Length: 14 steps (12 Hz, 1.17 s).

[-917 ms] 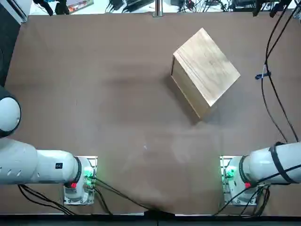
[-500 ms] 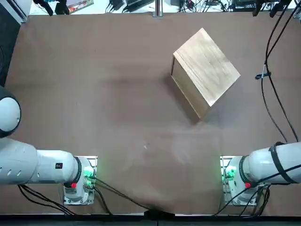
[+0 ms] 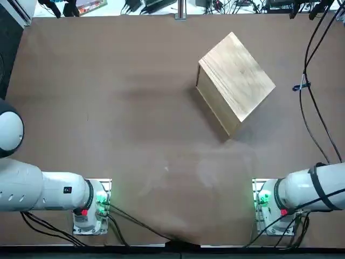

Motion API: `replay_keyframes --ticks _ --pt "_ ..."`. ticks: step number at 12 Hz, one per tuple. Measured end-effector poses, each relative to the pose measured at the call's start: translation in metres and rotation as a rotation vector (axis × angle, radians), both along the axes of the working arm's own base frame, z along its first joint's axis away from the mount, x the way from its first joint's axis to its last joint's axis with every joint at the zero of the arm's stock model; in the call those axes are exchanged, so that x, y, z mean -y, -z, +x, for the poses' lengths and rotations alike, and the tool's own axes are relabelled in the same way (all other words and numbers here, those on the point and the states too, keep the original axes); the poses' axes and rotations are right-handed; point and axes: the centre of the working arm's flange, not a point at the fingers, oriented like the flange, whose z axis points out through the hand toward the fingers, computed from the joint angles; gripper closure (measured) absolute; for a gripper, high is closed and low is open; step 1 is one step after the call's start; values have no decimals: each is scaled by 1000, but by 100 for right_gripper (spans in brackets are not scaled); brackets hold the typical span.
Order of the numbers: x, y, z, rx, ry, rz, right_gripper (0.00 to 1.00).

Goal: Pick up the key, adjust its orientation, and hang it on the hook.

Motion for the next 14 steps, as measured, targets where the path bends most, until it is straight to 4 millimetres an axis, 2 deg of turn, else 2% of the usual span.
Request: replay_keyframes --ticks 10,14 --pt "12 -3 1 15 24 -3 0" --pt "29 4 4 10 138 -4 0"
